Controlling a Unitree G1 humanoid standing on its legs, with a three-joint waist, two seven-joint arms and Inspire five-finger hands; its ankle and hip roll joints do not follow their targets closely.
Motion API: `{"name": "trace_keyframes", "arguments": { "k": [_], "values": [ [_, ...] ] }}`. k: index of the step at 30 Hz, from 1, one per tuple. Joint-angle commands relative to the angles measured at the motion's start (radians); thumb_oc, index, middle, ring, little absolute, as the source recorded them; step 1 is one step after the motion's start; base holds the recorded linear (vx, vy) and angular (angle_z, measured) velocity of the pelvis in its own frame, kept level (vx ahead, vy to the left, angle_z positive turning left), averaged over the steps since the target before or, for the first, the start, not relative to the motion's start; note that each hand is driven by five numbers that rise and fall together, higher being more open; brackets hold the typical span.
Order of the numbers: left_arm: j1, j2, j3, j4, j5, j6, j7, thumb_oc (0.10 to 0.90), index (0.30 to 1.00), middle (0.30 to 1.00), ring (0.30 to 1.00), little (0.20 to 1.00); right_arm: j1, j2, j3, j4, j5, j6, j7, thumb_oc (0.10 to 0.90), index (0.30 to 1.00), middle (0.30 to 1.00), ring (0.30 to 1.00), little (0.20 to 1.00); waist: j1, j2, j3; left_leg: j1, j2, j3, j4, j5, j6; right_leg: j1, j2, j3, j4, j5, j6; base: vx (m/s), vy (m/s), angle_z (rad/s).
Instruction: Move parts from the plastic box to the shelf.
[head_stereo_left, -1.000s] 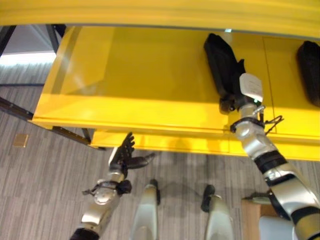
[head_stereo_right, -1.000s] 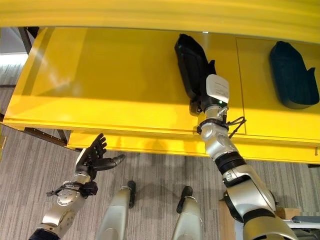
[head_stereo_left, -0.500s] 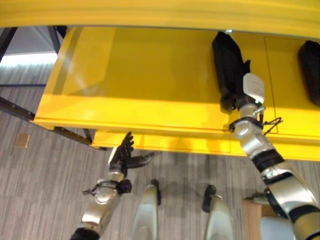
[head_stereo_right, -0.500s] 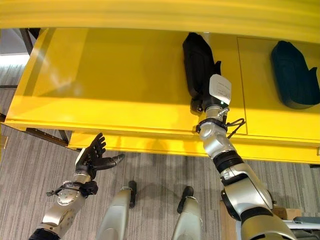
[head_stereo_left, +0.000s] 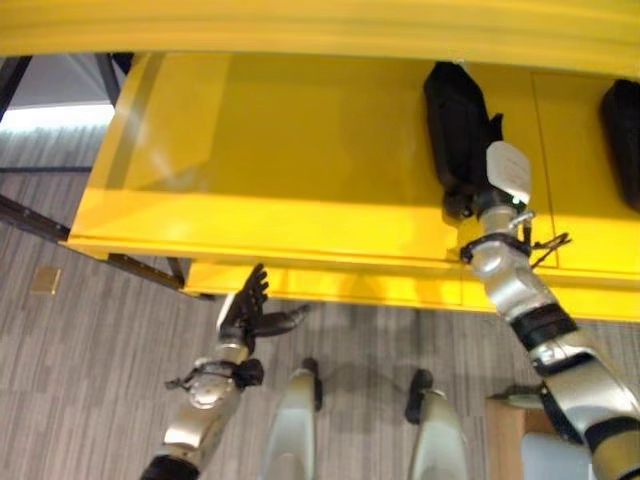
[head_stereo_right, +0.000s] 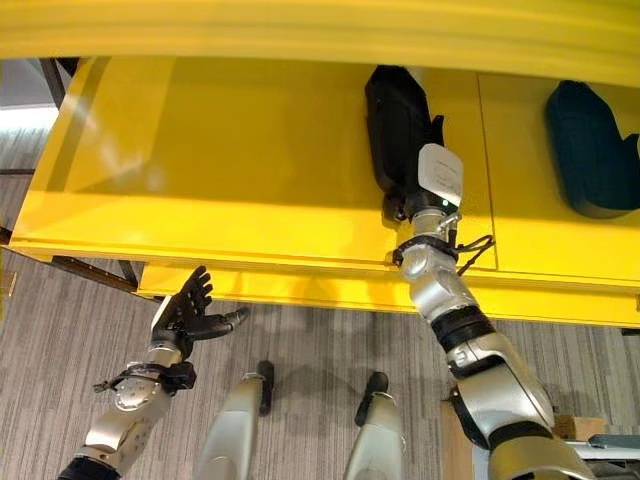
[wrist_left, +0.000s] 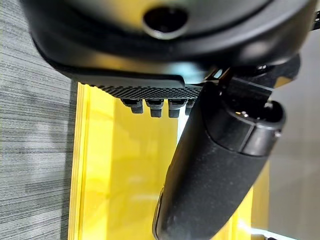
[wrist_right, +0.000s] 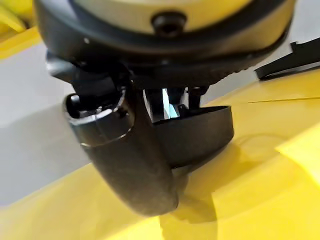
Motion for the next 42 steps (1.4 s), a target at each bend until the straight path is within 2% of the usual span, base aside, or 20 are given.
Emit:
{"name": "trace_keyframes", "arguments": {
  "k": [1, 10, 17, 36, 42],
  "values": [
    [-0.037, 0.038, -0.015, -0.092, -0.026, -0.106, 0.009, 0.9, 1.0, 1.0, 1.0, 1.0, -0.073, -0.054, -0.068, -0.098, -0.076, -0.06, -0.04, 0.9, 1.0, 1.0, 1.0, 1.0, 0.008, -0.001, -0.04, 0.075, 0.005, -0.035, -0.085, 0.013, 0.003, -0.019, -0.007, -0.004, 0.117, -0.031, 0.002, 0.0, 0.0, 0.0],
    [-0.031, 0.033, 0.007, -0.099, -0.008, -0.099, 0.023, 0.9, 1.0, 1.0, 1.0, 1.0, -0.008, -0.077, -0.161, -0.368, -0.136, -0.102, -0.069, 0.9, 1.0, 1.0, 1.0, 1.0, -0.005, -0.007, -0.039, 0.071, 0.009, -0.031, -0.079, 0.009, 0.006, -0.03, -0.004, 0.004, 0.124, -0.033, 0.002, 0.0, 0.0, 0.0],
    [-0.018, 0.024, 0.029, -0.108, 0.006, -0.097, 0.038, 0.9, 1.0, 1.0, 1.0, 1.0, 0.073, -0.046, -0.219, -0.57, -0.15, -0.155, -0.076, 0.9, 1.0, 1.0, 1.0, 1.0, -0.018, -0.017, -0.041, 0.063, 0.012, -0.028, -0.067, 0.006, 0.006, -0.037, 0.0, 0.009, 0.131, -0.036, 0.003, 0.0, 0.0, 0.0],
    [0.01, 0.008, 0.049, -0.121, 0.031, -0.092, 0.053, 0.9, 1.0, 1.0, 1.0, 1.0, 0.24, -0.051, -0.305, -0.772, -0.148, -0.207, -0.079, 0.9, 1.0, 1.0, 1.0, 1.0, -0.05, -0.041, -0.046, 0.068, 0.026, -0.021, -0.074, 0.01, -0.002, -0.044, 0.015, 0.022, 0.123, -0.033, 0.001, 0.0, -0.001, -0.01],
    [0.019, -0.001, 0.049, -0.123, 0.035, -0.094, 0.053, 0.9, 1.0, 1.0, 1.0, 1.0, 0.341, -0.033, -0.334, -0.838, -0.065, -0.271, -0.074, 0.9, 1.0, 1.0, 1.0, 1.0, -0.065, -0.054, -0.047, 0.081, 0.032, -0.014, -0.095, 0.021, -0.007, -0.036, 0.026, 0.026, 0.1, -0.021, 0.0, -0.01, -0.012, -0.05]
  ]
}}
